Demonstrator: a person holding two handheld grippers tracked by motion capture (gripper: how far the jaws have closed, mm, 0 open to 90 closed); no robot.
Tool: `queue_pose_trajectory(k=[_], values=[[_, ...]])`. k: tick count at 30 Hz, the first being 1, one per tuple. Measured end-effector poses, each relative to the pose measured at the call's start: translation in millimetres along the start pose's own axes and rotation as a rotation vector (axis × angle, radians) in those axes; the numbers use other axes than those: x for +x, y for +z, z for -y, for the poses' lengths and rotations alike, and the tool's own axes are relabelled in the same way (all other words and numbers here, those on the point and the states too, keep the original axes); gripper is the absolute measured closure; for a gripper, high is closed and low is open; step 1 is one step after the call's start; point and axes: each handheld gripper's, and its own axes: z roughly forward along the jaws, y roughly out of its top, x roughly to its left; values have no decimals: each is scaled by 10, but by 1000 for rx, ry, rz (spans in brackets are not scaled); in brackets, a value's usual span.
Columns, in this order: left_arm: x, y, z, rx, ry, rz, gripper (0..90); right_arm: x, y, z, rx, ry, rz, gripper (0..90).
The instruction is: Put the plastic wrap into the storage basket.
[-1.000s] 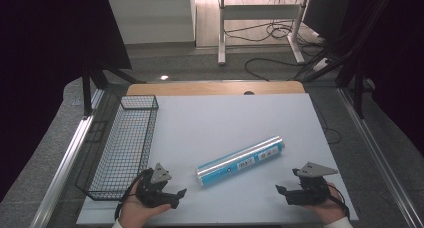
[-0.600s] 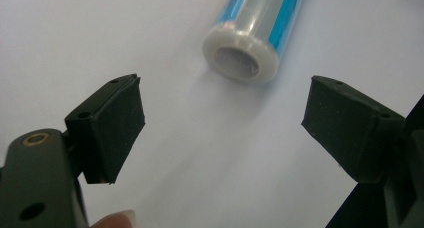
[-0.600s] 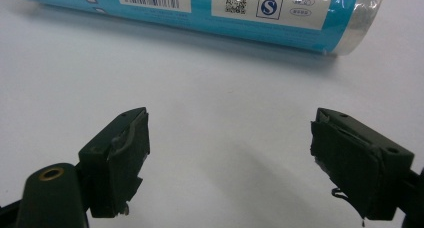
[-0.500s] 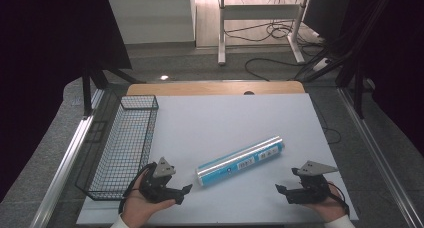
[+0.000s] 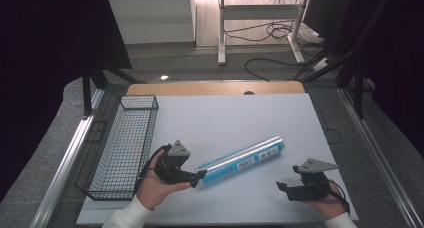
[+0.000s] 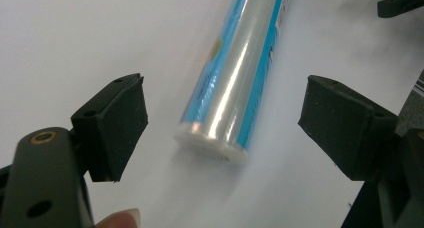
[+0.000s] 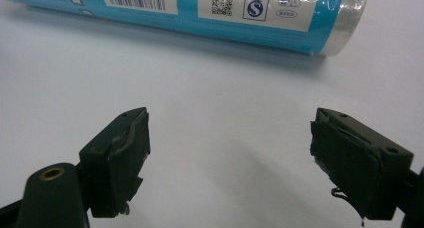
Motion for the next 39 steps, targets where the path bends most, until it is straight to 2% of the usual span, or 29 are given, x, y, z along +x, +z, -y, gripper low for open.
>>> queue_pose_trajectory(k=[9, 10, 17, 26, 29, 39], values=[[15, 161, -215, -3, 31, -7, 202, -26, 10, 17, 9, 3, 2, 165], [14, 182, -239, -15, 39, -6, 202, -25, 13, 17, 8, 4, 1, 165], [16, 285, -382, -14, 58, 20, 208, -14, 22, 15, 13, 2, 2, 165], [17, 450, -439, 7, 56, 39, 212, -9, 34, 20, 20, 3, 4, 165], [30, 553, -499, 20, 44, 72, 212, -23, 33, 23, 20, 1, 6, 165], [-66, 839, -682, 76, 83, 115, 223, -13, 31, 20, 12, 0, 3, 165]])
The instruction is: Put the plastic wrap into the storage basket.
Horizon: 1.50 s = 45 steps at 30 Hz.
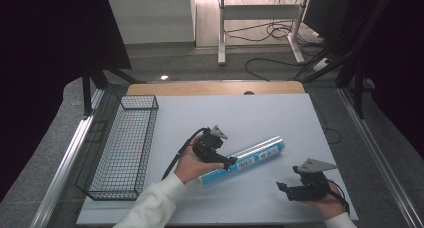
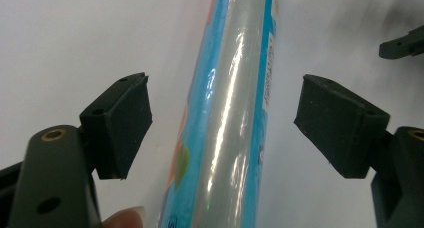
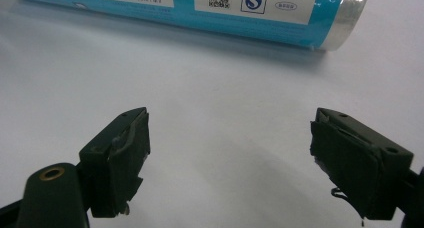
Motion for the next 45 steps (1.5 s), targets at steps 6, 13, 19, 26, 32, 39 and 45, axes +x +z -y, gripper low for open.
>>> queue_pose_trajectory(k=[6, 13, 19, 26, 32, 39, 45], values=[[-10, 147, -93, 27, 9, 27, 232, -11, 1, 3, 2, 3, 2, 165], [-9, 312, -189, 63, 26, 57, 235, -11, 4, 2, 6, -1, 2, 165], [5, 486, -266, 122, 36, 84, 239, -32, -4, 4, 5, 10, 8, 165], [-5, 642, -331, 193, 55, 88, 246, -39, 18, 13, 12, 13, 8, 165], [-8, 775, -379, 283, 80, 70, 251, -48, 24, 18, 17, 13, 9, 165], [-19, 901, -403, 368, 91, 54, 287, -50, 38, 27, 21, 15, 3, 165], [-56, 902, -421, 380, 111, 44, 304, -56, 42, 33, 24, 14, 7, 165]])
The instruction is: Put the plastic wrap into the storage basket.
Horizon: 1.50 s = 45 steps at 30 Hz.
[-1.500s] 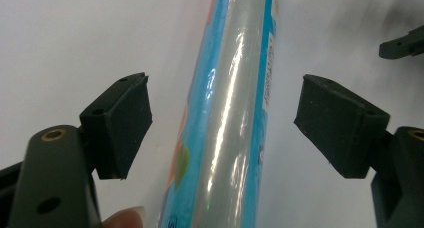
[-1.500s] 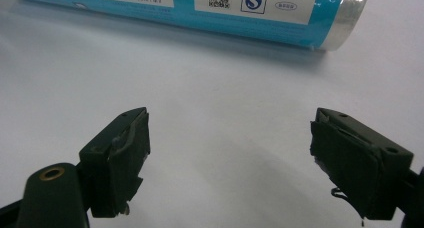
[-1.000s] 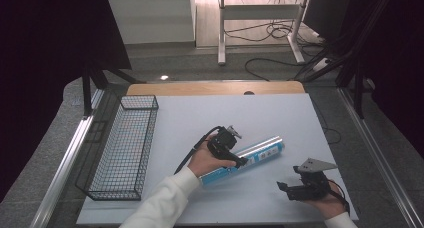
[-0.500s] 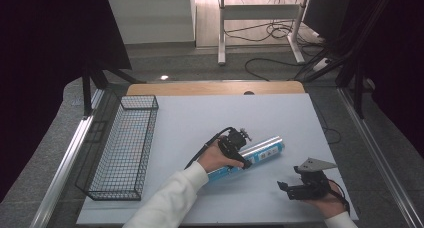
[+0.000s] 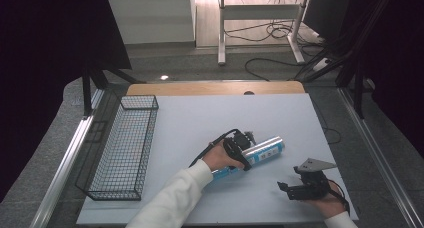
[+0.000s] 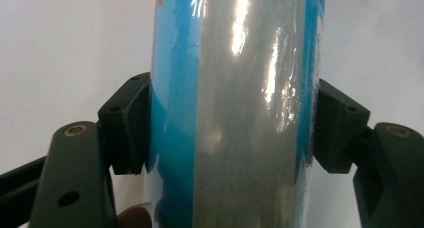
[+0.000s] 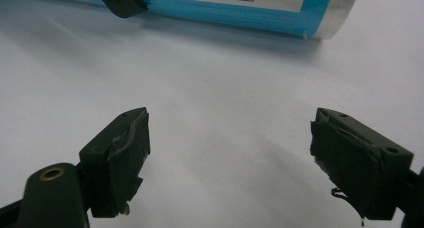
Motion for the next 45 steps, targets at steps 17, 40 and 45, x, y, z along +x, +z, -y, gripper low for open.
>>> queue_pose_trajectory(k=[17, 40, 45], values=[[14, -81, 0, -6, -13, -19, 315, -22, -16, 0, -12, 8, -2, 165], [285, -874, 331, -102, -110, -78, 315, -25, -40, -19, -23, 15, -7, 165], [391, -1064, 499, -132, -153, -94, 316, -23, -56, -35, -38, 16, -10, 164]])
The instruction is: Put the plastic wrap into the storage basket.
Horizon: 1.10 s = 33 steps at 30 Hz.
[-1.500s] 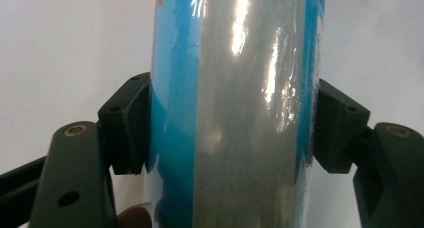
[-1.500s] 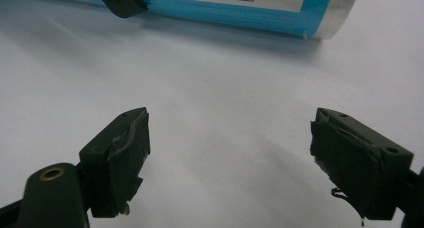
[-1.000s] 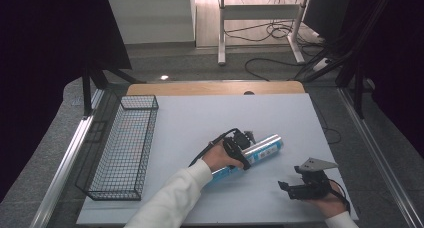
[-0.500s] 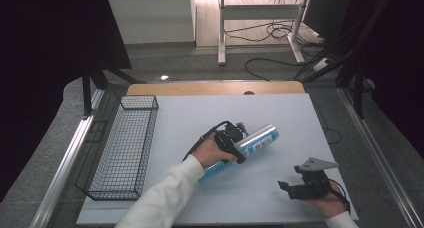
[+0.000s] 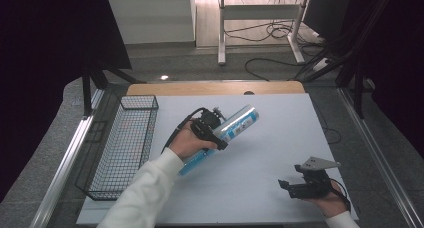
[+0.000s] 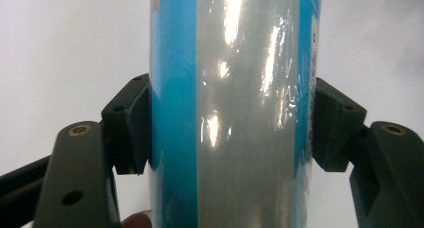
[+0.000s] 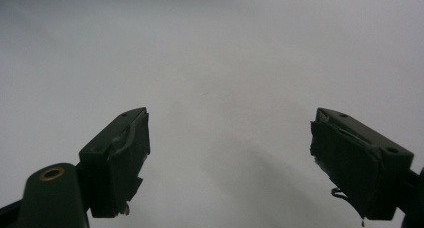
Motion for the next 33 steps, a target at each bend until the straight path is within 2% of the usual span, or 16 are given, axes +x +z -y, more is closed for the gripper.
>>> queue_pose_trajectory(k=[1, 2, 6, 12, 19, 23, 24, 30, 33], values=[[0, 0, 0, 0, 0, 0, 316, 2, -2, -2, -2, 1, 0, 164], [48, -65, 46, -13, -19, -7, 316, 3, -3, -3, -4, -1, 0, 164], [132, -205, 141, -42, -44, -26, 316, 5, -5, -8, -4, -3, 0, 164], [275, -428, 292, -63, -79, -53, 316, 8, -9, -18, -7, -1, 5, 164], [382, -566, 423, -72, -109, -73, 316, 25, -2, -25, -5, -4, 3, 164], [464, -674, 507, -94, -131, -77, 316, 24, -3, -25, -5, -3, 6, 164], [510, -733, 558, -99, -143, -89, 316, 25, -3, -26, -5, 0, 6, 164], [615, -852, 677, -113, -170, -115, 316, 31, 1, -29, -4, -3, 7, 164], [682, -922, 759, -122, -197, -126, 317, 34, -3, -34, -4, -5, 9, 164]])
